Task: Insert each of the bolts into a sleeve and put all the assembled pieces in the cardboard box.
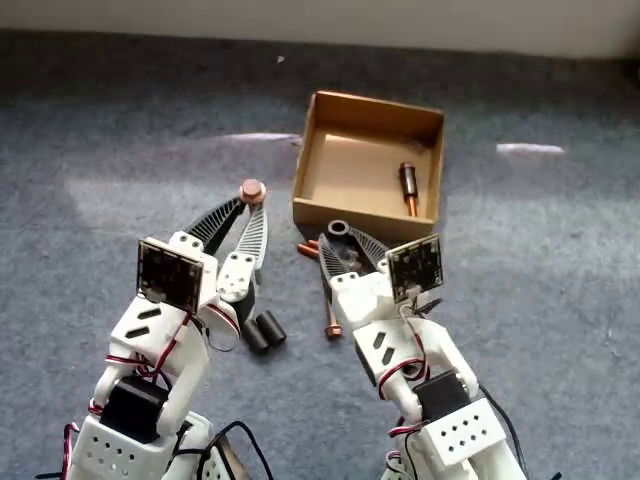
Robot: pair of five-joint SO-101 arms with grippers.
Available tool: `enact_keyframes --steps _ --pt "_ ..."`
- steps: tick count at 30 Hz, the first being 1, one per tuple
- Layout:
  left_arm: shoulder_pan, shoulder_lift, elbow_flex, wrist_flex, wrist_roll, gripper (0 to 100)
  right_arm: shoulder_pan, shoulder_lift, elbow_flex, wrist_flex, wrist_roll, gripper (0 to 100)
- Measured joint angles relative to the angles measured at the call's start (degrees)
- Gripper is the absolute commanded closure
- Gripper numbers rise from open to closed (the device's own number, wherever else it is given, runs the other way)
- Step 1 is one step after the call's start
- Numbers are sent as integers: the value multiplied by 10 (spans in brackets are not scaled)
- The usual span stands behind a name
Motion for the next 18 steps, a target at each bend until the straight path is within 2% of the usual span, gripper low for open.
enact_keyframes --steps 5,10,18 --pt "-21 -4 0 -67 47 994 -33 0 73 -89 69 993" --pt "-8 -4 0 -85 52 994 -48 1 91 -189 84 993" --pt "52 -4 0 -87 55 994 -56 0 91 -206 84 993"
